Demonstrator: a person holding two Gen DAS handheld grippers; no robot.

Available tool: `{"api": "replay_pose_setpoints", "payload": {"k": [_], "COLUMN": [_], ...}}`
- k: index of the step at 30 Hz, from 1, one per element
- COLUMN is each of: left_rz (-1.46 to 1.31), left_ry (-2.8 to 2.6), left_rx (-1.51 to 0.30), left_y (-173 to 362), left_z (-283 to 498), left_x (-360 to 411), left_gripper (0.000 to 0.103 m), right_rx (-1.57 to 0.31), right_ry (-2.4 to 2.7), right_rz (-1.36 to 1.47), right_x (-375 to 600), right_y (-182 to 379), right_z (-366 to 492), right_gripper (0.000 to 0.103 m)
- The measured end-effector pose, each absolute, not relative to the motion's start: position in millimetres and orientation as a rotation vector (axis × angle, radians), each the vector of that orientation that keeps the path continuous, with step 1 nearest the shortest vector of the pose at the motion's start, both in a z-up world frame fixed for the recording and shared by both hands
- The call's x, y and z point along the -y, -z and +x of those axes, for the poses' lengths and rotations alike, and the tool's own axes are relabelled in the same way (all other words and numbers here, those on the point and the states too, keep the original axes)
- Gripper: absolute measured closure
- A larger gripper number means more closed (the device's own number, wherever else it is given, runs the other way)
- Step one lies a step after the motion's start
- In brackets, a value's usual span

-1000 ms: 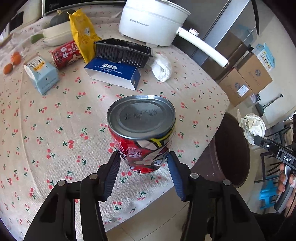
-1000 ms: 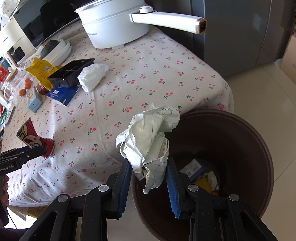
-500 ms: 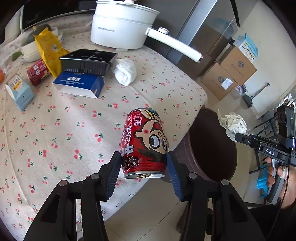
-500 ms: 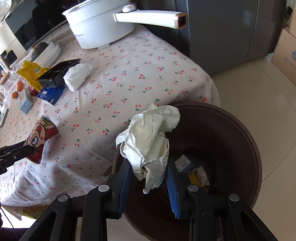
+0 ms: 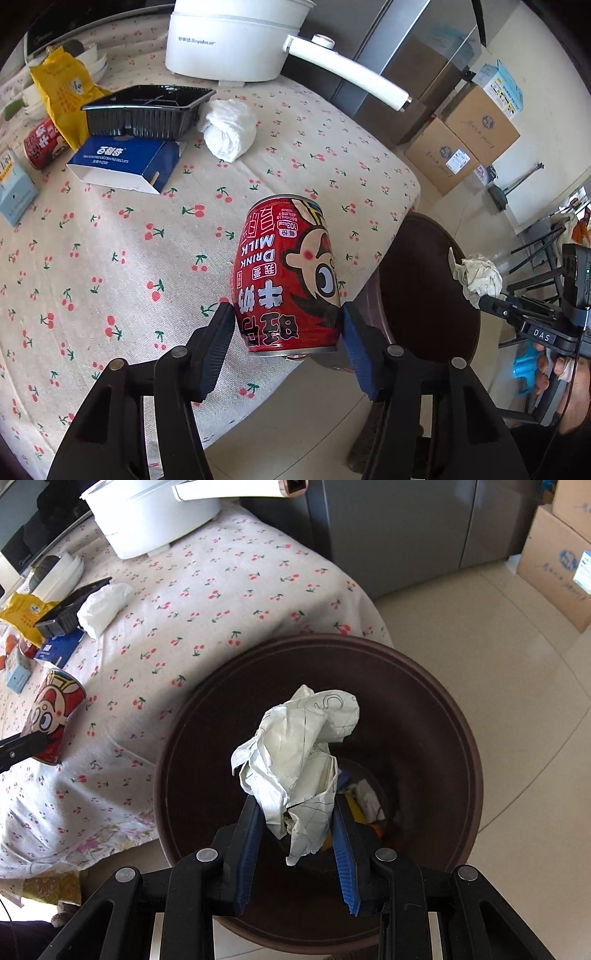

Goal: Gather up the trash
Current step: 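Carry the red can and the paper wrapper over the brown bin with both grippers, then open both grippers over the bin to drop the can and paper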

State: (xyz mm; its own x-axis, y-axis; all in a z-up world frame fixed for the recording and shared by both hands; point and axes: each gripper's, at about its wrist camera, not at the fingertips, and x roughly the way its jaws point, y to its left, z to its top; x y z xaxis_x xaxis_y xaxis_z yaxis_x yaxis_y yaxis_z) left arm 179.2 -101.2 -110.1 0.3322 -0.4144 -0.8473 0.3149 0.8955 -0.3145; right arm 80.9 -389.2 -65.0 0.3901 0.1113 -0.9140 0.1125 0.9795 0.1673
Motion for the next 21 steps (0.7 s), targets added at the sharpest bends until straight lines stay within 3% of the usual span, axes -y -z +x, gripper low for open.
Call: {"api": "replay_pose_setpoints", "payload": {"k": [17,21], "left_rz": [-0.065,-0.047], "left_ry": [0.664,0.705], "left_rx": [-1.090,-1.098], "left_y": [96,99], "left_z": [155,148], "left_x": [150,168], "left_gripper": [0.042,0.043], "right_rx": [-1.172,-1.191], "right_ry": [0.006,0.021], "right_rz": [0.219,0.214], "right_x": [395,400], "right_y": [65,69], "right_z": [78,75], "right_gripper": [0.069,0.064]}}
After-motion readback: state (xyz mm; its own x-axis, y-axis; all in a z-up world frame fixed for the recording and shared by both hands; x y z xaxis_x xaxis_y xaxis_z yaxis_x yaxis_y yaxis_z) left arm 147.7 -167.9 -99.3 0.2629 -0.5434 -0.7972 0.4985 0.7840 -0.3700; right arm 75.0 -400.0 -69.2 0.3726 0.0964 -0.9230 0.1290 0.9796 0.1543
